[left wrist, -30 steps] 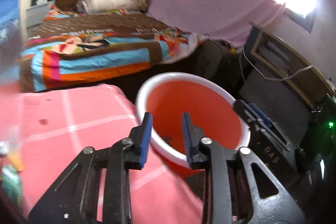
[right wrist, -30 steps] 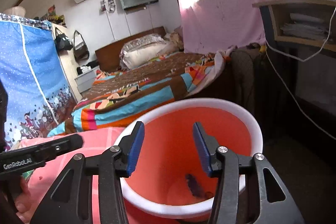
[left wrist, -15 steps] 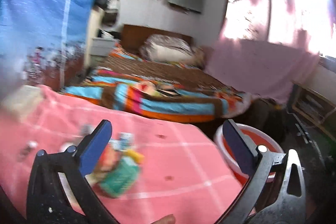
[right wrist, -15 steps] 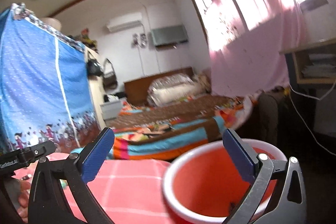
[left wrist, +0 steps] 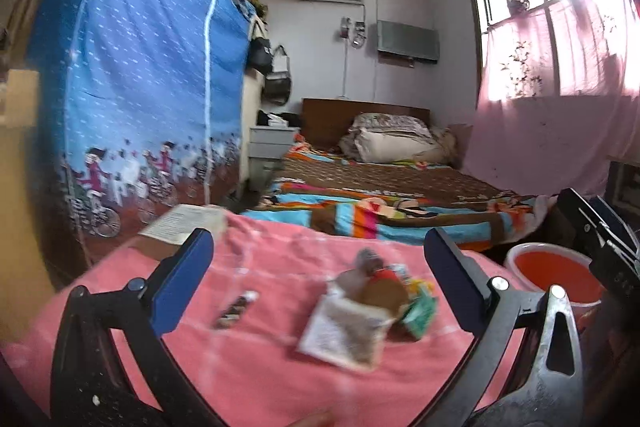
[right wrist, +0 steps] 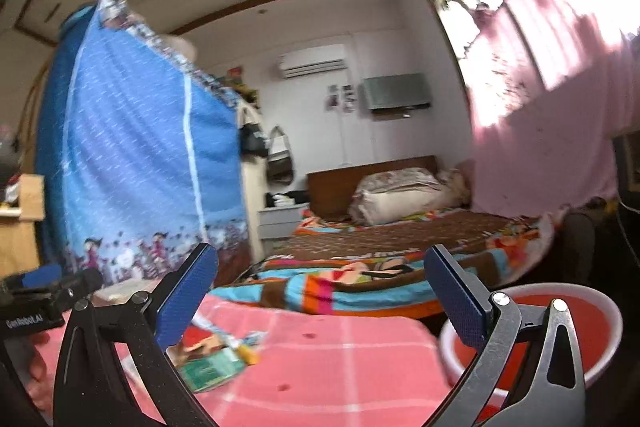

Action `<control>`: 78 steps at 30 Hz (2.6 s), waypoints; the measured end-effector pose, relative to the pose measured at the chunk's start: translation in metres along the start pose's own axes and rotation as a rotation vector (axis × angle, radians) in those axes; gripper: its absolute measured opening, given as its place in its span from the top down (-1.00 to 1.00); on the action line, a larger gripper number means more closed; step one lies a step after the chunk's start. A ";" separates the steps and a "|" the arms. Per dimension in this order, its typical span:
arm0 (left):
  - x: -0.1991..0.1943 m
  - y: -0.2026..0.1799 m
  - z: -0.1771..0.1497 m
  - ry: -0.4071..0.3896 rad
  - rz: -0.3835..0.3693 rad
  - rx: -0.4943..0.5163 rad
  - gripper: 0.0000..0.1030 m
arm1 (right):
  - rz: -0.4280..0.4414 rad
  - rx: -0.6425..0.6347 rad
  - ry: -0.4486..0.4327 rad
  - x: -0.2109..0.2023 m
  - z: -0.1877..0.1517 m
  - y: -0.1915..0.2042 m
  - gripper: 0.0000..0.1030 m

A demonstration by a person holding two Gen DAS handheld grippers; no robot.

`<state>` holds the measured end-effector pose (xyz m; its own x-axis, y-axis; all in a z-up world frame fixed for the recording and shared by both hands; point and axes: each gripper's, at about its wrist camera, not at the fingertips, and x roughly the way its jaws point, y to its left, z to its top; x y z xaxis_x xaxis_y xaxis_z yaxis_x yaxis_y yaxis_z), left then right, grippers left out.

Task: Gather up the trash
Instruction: 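Grasp the small dark bottle with the left tool, then grasp the green packet with the right tool while the left tool holds the bottle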

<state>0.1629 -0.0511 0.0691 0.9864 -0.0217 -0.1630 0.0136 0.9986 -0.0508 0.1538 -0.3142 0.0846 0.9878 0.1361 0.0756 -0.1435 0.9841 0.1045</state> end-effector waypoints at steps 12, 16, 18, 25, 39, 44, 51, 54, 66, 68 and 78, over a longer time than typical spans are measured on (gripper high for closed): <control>-0.003 0.059 -0.011 0.049 0.071 0.031 -1.00 | 0.144 -0.181 0.107 0.017 -0.030 0.069 -1.00; 0.018 0.070 -0.014 0.151 0.044 -0.019 -1.00 | 0.135 -0.211 0.168 0.027 -0.037 0.076 -1.00; 0.030 0.070 -0.018 0.210 0.042 -0.033 -1.00 | 0.132 -0.214 0.208 0.033 -0.040 0.076 -1.00; 0.072 0.073 -0.033 0.427 -0.020 -0.084 -0.54 | 0.181 -0.155 0.450 0.070 -0.057 0.073 -1.00; 0.104 0.080 -0.052 0.592 -0.070 -0.198 0.67 | 0.294 -0.069 0.673 0.095 -0.081 0.071 -0.26; 0.097 0.080 -0.051 0.572 -0.090 -0.217 0.67 | 0.313 -0.072 0.667 0.091 -0.080 0.075 0.11; 0.089 0.079 -0.048 0.545 -0.102 -0.211 0.67 | 0.314 -0.051 0.677 0.089 -0.080 0.071 0.21; 0.085 0.077 -0.047 0.536 -0.111 -0.208 0.67 | 0.315 -0.043 0.683 0.084 -0.081 0.068 0.28; 0.075 0.074 -0.049 0.531 -0.123 -0.198 0.67 | 0.267 -0.042 0.700 0.061 -0.082 0.051 0.31; 0.074 0.072 -0.050 0.532 -0.124 -0.192 0.67 | 0.270 -0.034 0.698 0.060 -0.082 0.048 0.26; 0.066 0.052 -0.057 0.552 -0.175 -0.175 0.67 | 0.257 -0.021 0.686 0.060 -0.079 0.041 0.06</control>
<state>0.2193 -0.0028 -0.0001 0.7404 -0.2531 -0.6227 0.0944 0.9564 -0.2764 0.2124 -0.2571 0.0150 0.7395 0.3971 -0.5435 -0.3819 0.9124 0.1471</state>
